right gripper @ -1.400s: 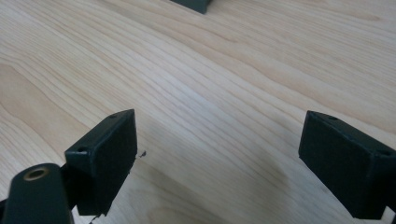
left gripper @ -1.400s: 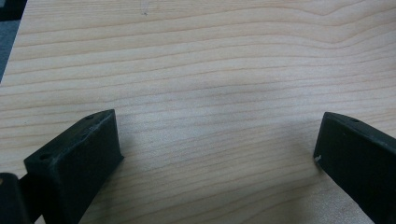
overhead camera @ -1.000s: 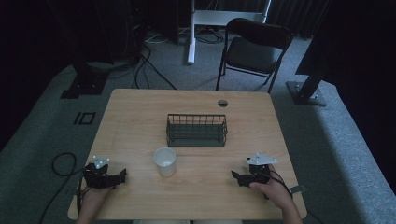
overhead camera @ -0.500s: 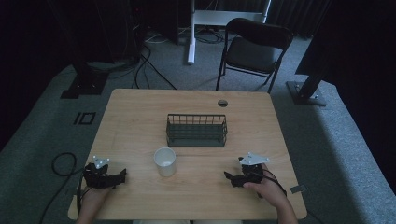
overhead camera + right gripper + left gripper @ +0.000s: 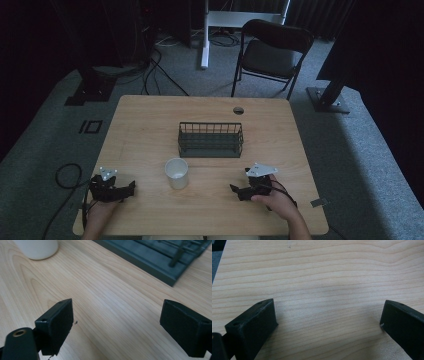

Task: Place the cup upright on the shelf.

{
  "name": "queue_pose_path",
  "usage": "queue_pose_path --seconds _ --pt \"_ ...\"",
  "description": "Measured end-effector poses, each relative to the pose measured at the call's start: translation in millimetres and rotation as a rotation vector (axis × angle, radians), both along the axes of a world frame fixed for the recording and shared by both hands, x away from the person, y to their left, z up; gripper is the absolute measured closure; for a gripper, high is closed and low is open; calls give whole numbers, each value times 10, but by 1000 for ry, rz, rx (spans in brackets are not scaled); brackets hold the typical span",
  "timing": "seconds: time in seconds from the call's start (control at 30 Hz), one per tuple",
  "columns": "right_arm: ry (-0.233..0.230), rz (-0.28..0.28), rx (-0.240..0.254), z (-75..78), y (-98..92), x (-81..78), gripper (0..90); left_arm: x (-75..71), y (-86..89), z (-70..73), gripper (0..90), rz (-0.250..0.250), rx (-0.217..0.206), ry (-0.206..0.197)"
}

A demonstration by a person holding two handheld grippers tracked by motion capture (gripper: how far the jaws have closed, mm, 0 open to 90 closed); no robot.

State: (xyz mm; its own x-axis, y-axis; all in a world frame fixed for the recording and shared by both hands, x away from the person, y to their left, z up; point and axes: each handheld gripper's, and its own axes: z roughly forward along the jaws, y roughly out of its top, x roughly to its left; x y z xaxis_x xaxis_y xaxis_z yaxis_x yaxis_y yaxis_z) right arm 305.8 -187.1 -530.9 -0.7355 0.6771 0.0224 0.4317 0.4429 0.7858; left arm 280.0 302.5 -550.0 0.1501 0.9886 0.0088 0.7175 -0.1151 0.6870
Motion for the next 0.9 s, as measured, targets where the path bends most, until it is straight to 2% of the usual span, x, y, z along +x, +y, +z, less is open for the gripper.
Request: queue_pose_path --seconds 0.5,0.9 --pt "-8 45 -3 1 255 22 115 0 0 1 7 0 0 1" --pt "-23 107 -3 13 542 29 115 0 0 1 7 0 0 1"
